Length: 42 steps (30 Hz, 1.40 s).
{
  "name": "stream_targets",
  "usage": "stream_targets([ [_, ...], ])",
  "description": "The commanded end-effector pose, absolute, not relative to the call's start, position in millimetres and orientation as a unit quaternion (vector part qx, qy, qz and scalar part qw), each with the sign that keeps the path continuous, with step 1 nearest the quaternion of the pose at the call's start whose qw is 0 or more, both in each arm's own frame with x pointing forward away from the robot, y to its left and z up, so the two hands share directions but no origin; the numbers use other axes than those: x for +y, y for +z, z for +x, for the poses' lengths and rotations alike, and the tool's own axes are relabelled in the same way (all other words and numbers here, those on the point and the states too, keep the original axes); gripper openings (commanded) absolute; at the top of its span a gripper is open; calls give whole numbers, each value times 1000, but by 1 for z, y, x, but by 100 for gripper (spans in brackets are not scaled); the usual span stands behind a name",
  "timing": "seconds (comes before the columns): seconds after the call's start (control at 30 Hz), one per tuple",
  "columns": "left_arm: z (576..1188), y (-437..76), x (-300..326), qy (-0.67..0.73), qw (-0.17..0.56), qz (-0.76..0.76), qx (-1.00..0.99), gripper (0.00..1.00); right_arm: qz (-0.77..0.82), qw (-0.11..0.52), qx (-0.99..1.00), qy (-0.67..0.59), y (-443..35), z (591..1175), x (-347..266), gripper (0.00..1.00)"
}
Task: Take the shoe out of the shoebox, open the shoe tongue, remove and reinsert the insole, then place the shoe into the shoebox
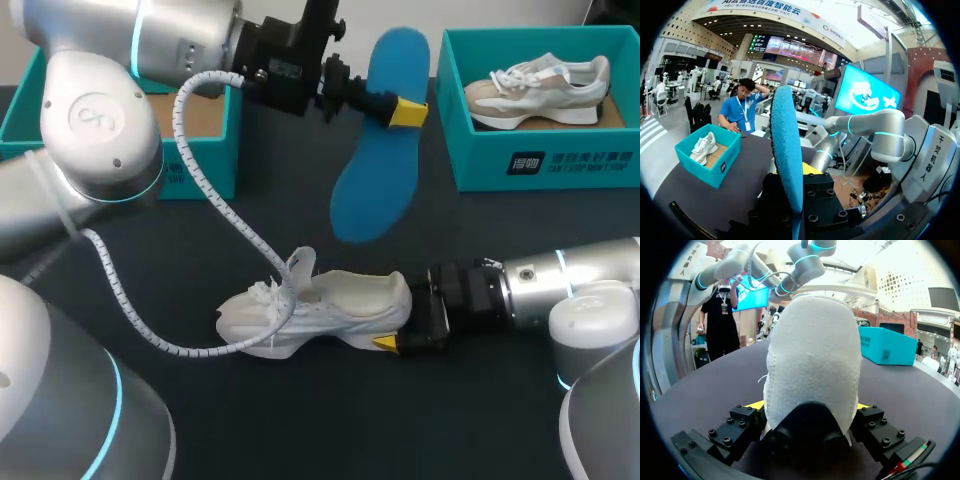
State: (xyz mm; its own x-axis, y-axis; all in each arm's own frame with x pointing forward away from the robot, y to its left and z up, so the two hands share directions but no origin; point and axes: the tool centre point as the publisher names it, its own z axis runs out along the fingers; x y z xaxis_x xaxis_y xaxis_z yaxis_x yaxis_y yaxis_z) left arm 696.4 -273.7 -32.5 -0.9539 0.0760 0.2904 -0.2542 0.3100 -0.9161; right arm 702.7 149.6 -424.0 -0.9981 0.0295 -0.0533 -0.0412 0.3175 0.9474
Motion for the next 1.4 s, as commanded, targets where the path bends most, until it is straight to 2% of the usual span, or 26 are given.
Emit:
stream_targets([
  [0.03,700,-35,-275,586,145,53,-796,0,-3,31,812,583,-428,704,154,0],
  [0.47,700,-35,-275,586,145,53,-796,0,-3,31,812,583,-428,704,154,0],
  [0.83,681,-4,-260,579,307,194,-730,0,-3,31,812,583,-428,704,154,0],
  [1.0,671,6,-260,584,343,209,-706,0,-3,31,812,583,-428,704,154,0],
  [1.4,667,9,-261,579,348,223,-703,0,-3,31,812,583,-428,704,154,0],
])
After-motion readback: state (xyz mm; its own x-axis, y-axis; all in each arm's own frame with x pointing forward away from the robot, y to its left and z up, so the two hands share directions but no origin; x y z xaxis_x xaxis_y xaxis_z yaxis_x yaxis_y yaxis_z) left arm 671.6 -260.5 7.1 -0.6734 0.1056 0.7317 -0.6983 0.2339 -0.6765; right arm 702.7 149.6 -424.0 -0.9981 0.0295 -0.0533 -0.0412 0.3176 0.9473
